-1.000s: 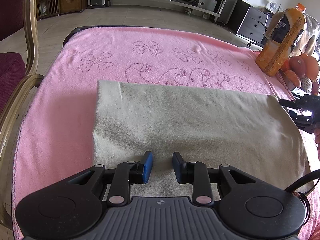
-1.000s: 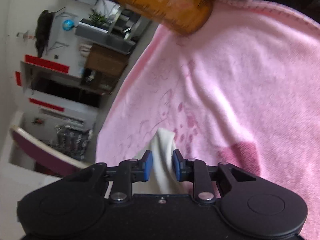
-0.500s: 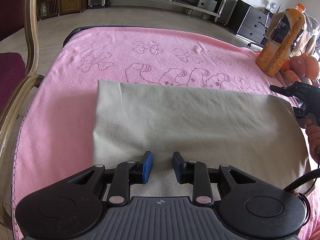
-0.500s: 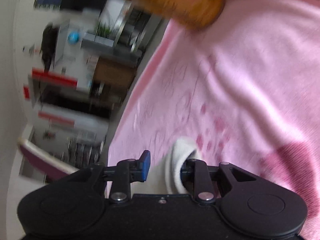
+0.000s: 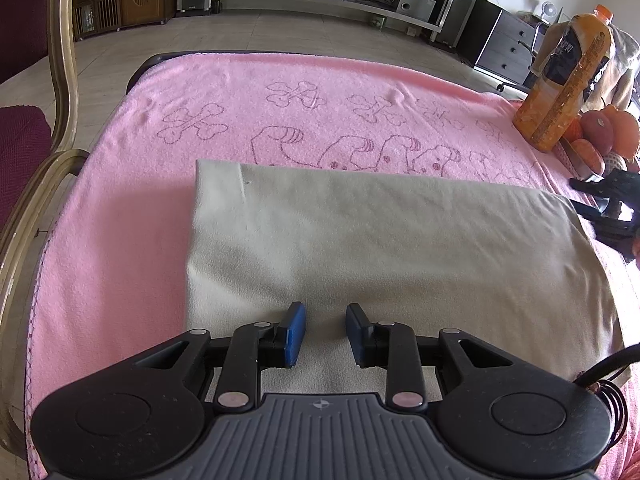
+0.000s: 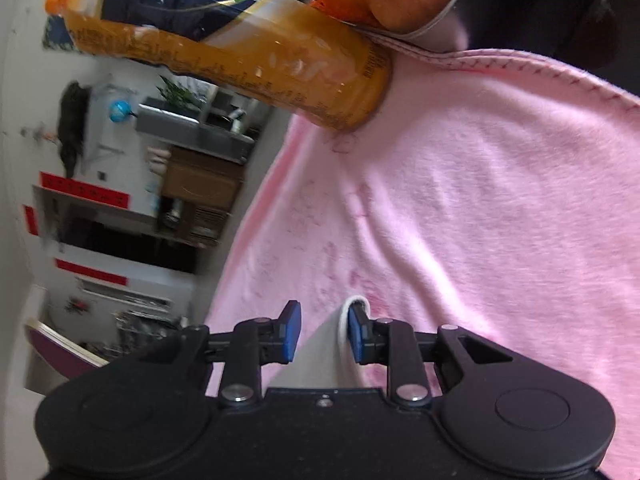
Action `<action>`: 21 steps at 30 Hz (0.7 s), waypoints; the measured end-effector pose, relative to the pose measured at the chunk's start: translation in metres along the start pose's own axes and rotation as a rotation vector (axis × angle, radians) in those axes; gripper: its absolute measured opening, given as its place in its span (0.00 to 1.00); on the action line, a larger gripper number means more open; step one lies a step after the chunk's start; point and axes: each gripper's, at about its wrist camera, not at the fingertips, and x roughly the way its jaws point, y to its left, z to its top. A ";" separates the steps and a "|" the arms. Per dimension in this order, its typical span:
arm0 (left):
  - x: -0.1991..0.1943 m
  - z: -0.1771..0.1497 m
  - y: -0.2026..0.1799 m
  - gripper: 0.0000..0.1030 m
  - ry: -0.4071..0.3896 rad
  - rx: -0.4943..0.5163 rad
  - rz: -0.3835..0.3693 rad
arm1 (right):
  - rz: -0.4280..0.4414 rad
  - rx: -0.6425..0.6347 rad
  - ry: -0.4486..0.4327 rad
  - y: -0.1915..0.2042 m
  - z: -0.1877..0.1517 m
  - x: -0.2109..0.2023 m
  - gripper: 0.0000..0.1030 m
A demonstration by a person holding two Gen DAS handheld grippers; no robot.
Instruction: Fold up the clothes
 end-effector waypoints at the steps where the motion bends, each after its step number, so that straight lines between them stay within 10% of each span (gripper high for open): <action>1: 0.000 0.000 -0.001 0.28 0.000 0.006 0.004 | -0.047 -0.019 -0.052 0.004 -0.001 -0.009 0.35; 9: -0.032 -0.010 -0.015 0.21 -0.102 0.064 0.057 | -0.262 -0.302 -0.299 0.091 -0.039 -0.096 0.33; 14: -0.055 -0.004 -0.005 0.28 -0.225 0.011 0.130 | -0.458 -0.698 -0.474 0.151 -0.100 -0.112 0.34; 17: -0.036 0.011 0.010 0.15 -0.203 -0.033 0.205 | -0.551 -0.860 -0.410 0.160 -0.115 -0.073 0.15; 21: -0.019 0.036 0.022 0.06 -0.212 -0.037 0.189 | -0.407 -0.630 -0.190 0.128 -0.092 -0.019 0.06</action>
